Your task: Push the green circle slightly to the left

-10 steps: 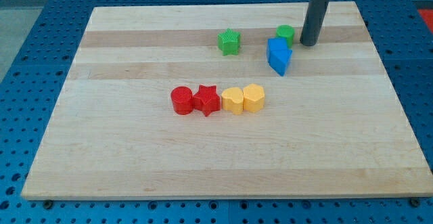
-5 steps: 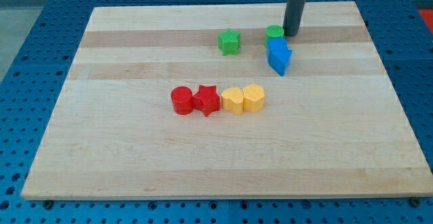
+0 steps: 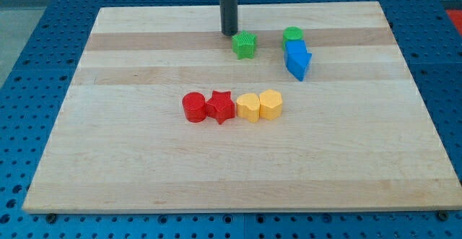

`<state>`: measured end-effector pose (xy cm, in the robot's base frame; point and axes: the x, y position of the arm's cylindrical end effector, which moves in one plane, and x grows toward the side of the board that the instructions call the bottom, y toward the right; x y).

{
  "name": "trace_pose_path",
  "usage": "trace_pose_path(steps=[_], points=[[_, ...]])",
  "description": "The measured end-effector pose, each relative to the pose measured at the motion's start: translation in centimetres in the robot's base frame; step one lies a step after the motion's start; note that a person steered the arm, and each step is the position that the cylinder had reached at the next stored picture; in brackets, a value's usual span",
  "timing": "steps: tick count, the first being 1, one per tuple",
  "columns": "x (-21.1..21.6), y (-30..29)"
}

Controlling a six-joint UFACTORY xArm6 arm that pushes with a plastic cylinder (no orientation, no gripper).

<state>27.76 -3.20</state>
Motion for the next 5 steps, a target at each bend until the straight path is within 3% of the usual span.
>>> trace_pose_path(steps=[3, 5], points=[[8.7, -2.7], [7.4, 1.2]])
